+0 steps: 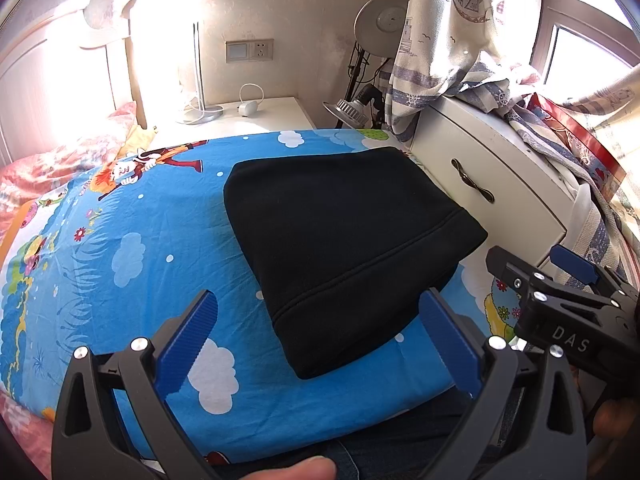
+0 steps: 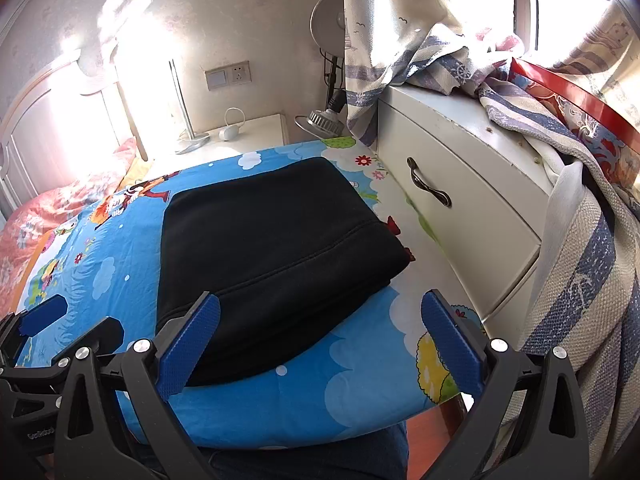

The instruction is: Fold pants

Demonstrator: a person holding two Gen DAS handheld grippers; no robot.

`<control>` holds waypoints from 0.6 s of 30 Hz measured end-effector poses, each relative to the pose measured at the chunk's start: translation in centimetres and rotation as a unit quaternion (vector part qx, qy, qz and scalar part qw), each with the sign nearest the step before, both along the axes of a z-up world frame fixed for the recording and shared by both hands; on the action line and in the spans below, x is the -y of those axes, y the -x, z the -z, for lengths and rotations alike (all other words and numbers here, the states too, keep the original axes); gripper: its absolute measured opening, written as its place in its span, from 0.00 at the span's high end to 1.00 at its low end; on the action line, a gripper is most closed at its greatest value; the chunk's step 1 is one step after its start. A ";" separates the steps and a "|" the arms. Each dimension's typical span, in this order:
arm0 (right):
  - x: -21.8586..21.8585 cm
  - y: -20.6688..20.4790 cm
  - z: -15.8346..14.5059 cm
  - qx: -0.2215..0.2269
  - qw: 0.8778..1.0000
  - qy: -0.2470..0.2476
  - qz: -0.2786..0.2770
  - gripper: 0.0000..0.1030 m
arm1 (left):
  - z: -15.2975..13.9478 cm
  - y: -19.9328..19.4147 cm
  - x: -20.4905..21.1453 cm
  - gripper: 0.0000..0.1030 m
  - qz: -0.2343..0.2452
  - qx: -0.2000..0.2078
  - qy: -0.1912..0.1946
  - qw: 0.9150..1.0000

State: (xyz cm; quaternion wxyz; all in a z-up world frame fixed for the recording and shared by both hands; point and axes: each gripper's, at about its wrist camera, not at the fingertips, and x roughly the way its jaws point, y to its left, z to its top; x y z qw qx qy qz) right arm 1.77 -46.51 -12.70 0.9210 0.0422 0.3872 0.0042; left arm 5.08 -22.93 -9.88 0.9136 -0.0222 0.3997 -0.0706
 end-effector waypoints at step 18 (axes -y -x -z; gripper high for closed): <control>0.0 0.0 0.1 0.000 1.000 0.000 0.001 0.06 | 0.1 0.0 0.0 0.02 0.000 -0.002 0.002 1.000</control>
